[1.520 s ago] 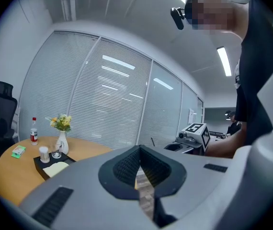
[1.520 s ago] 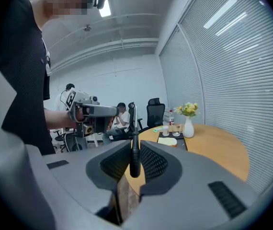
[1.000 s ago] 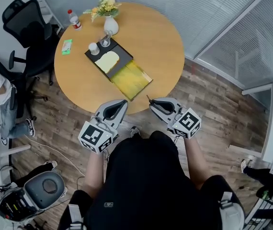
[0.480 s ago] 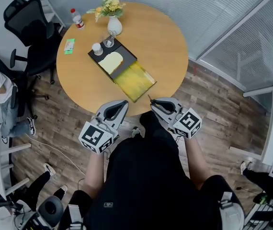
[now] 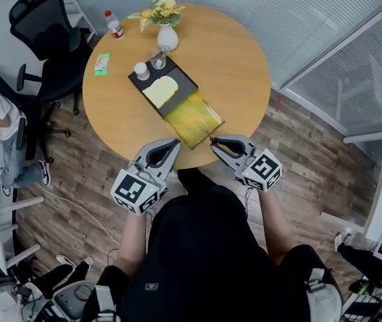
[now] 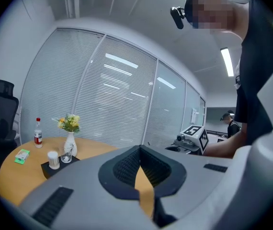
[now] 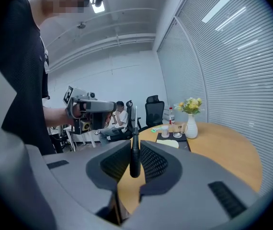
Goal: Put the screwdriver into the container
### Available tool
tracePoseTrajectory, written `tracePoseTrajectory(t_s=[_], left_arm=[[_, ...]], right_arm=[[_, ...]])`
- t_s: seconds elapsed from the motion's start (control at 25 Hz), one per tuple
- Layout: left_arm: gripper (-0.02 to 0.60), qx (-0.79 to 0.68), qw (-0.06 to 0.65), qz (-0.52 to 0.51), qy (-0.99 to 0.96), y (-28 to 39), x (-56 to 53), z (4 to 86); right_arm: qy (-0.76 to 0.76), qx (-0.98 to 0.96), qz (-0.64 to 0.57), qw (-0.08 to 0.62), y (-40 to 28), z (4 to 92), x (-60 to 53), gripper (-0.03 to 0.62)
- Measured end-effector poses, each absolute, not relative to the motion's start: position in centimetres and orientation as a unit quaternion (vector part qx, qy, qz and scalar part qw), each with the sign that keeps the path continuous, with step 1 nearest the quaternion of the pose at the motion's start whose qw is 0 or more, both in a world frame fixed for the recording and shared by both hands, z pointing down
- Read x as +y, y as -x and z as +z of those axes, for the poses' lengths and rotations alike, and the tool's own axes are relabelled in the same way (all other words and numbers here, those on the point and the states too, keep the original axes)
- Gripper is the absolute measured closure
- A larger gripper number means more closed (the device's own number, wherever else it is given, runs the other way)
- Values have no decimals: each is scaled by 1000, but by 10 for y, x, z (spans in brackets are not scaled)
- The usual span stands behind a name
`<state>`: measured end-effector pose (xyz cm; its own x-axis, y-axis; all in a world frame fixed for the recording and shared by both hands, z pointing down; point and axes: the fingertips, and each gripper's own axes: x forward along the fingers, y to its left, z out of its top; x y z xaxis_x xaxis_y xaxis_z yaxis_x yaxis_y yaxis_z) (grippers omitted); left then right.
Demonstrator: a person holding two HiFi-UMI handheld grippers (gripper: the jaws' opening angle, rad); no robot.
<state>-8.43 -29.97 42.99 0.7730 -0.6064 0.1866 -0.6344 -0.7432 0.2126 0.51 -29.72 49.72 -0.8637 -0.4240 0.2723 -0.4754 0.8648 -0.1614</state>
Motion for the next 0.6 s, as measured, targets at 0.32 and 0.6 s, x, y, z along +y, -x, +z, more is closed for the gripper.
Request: tracePoseTrajectory(t_s=[0.32,0.6], left_arm=[[577,-324,137,68,-933,89,-312,441],[577,-329,142,69,-931,99,-325,447]], right_arm=[[-225,-959,112,127,11,509,-307,543],[-213,-959,119,142,20,524,-315,543]])
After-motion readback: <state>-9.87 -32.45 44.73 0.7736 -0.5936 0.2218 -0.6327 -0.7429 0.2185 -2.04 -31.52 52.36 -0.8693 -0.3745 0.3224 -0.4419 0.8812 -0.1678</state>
